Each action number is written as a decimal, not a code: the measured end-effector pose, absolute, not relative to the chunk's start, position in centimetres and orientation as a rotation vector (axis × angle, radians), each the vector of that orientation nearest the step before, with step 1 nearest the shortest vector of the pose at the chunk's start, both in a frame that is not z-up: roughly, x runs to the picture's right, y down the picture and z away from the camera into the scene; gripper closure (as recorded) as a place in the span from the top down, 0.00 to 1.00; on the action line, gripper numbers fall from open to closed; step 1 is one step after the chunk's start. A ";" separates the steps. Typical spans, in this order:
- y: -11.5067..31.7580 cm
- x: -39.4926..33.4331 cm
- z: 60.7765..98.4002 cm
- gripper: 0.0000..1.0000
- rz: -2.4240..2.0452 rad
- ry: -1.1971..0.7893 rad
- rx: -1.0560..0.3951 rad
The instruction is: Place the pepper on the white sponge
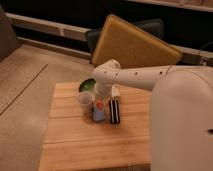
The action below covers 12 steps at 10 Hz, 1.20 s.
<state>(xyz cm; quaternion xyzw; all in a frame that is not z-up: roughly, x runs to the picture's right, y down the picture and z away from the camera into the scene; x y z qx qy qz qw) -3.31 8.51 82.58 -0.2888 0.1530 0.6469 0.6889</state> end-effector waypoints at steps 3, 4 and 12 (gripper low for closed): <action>10.3 -4.5 84.2 0.00 1.410 0.400 -0.683; 11.0 -5.1 84.7 0.00 1.395 0.427 -0.700; 13.0 -4.9 86.2 0.39 1.347 0.590 -0.713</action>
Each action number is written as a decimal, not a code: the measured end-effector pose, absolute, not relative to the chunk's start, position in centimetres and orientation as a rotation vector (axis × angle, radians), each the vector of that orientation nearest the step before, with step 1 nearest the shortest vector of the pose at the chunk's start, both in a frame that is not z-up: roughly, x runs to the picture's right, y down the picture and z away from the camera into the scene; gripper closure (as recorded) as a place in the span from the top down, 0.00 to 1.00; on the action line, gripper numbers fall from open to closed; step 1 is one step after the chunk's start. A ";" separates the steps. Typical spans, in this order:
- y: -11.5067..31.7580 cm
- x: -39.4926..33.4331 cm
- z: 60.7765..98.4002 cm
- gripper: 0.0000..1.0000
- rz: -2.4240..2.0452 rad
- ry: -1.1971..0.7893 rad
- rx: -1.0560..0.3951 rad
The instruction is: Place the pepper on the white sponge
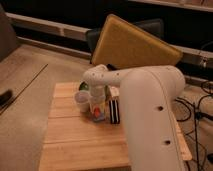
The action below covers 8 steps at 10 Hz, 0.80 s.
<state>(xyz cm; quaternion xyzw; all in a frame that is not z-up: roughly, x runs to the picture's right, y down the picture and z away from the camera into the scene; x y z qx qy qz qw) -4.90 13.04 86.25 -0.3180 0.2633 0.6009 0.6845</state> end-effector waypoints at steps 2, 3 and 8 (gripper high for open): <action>13.0 -4.8 86.0 0.54 1.340 0.602 -0.696; 13.0 -4.8 86.0 0.57 1.340 0.602 -0.696; 13.0 -4.8 86.0 0.51 1.339 0.602 -0.696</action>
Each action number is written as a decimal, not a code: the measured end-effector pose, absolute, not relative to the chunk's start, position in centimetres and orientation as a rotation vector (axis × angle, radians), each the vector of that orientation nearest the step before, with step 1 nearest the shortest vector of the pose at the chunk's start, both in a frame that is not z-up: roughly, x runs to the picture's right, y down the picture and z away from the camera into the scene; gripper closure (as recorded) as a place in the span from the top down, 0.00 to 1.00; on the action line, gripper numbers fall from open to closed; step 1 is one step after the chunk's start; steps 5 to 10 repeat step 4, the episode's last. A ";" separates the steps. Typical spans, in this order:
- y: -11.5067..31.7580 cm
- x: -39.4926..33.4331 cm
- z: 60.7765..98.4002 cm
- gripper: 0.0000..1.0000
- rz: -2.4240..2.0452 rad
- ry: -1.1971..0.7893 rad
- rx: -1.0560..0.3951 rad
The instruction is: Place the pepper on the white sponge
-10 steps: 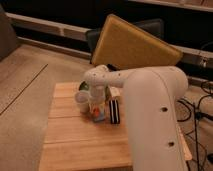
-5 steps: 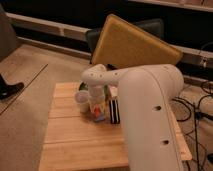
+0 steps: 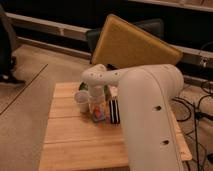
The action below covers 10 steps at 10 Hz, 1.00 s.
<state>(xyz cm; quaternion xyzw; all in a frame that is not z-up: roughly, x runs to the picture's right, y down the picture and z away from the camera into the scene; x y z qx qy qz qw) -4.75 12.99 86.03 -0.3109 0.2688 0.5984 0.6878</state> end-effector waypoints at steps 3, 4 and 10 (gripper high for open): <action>13.0 -4.8 86.0 0.66 1.339 0.601 -0.696; 13.0 -4.8 86.0 0.78 1.339 0.601 -0.696; 13.0 -4.8 86.0 0.78 1.339 0.601 -0.696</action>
